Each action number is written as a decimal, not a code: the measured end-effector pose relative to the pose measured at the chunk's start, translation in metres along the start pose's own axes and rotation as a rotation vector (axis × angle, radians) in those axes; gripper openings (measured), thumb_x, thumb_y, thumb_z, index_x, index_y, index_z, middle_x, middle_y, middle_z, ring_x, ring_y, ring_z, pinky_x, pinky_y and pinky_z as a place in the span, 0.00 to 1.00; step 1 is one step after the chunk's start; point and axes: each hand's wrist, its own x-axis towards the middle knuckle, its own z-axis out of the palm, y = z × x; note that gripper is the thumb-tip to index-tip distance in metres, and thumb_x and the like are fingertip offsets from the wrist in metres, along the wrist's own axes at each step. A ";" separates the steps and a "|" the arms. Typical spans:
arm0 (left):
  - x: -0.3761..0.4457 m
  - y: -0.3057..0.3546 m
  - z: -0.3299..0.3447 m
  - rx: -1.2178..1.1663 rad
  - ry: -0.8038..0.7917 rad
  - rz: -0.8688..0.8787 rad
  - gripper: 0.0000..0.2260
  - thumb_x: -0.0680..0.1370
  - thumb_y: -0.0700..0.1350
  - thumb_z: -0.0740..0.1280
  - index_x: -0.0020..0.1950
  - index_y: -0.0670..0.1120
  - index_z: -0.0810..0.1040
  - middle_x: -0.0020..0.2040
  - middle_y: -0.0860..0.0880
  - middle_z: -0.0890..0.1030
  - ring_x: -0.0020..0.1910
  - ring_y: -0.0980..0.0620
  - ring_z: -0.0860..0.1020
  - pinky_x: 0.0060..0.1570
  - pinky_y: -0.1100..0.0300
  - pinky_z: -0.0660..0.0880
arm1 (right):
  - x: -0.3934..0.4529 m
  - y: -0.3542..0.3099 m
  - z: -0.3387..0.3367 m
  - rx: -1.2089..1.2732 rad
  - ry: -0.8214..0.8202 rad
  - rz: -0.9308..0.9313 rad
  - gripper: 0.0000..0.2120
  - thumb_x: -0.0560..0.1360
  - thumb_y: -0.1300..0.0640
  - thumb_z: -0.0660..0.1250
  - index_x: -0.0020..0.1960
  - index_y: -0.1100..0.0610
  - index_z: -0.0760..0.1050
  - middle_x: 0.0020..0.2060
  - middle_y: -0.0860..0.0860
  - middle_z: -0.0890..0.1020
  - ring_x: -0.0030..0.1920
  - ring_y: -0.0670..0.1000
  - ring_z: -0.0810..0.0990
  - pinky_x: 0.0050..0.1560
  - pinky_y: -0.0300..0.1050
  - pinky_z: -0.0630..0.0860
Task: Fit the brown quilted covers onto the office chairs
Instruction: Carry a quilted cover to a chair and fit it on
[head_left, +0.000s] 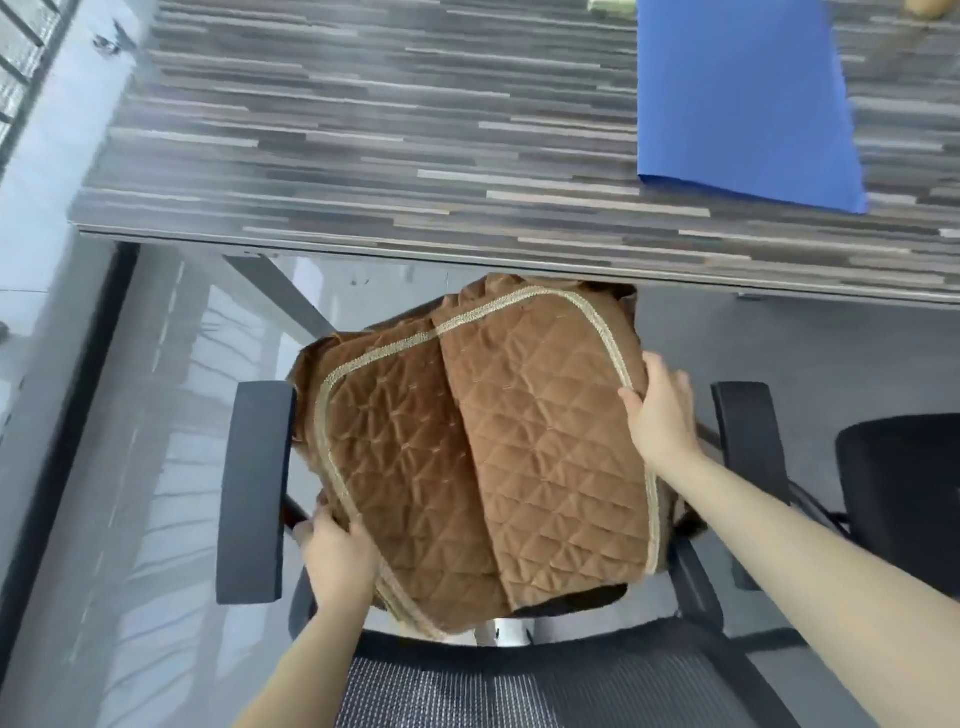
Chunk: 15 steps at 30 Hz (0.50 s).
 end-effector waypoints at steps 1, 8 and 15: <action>0.005 -0.003 0.004 0.020 0.020 0.009 0.17 0.81 0.42 0.59 0.69 0.39 0.68 0.63 0.35 0.71 0.45 0.38 0.78 0.47 0.46 0.77 | 0.011 0.002 0.006 -0.027 -0.026 -0.008 0.24 0.80 0.55 0.62 0.74 0.51 0.61 0.61 0.62 0.70 0.63 0.63 0.69 0.63 0.58 0.67; 0.024 -0.017 0.028 0.298 -0.200 0.099 0.34 0.80 0.40 0.59 0.80 0.40 0.42 0.80 0.39 0.42 0.77 0.38 0.56 0.70 0.49 0.61 | 0.048 0.046 0.051 -0.240 -0.208 -0.020 0.32 0.79 0.50 0.63 0.77 0.51 0.52 0.64 0.63 0.70 0.64 0.64 0.68 0.64 0.58 0.68; 0.039 -0.018 0.057 0.399 -0.162 0.092 0.34 0.77 0.40 0.62 0.79 0.39 0.49 0.80 0.39 0.51 0.78 0.39 0.51 0.76 0.46 0.51 | -0.007 0.131 0.112 -0.253 -0.496 0.442 0.37 0.74 0.50 0.68 0.72 0.66 0.53 0.66 0.64 0.72 0.64 0.64 0.73 0.63 0.54 0.72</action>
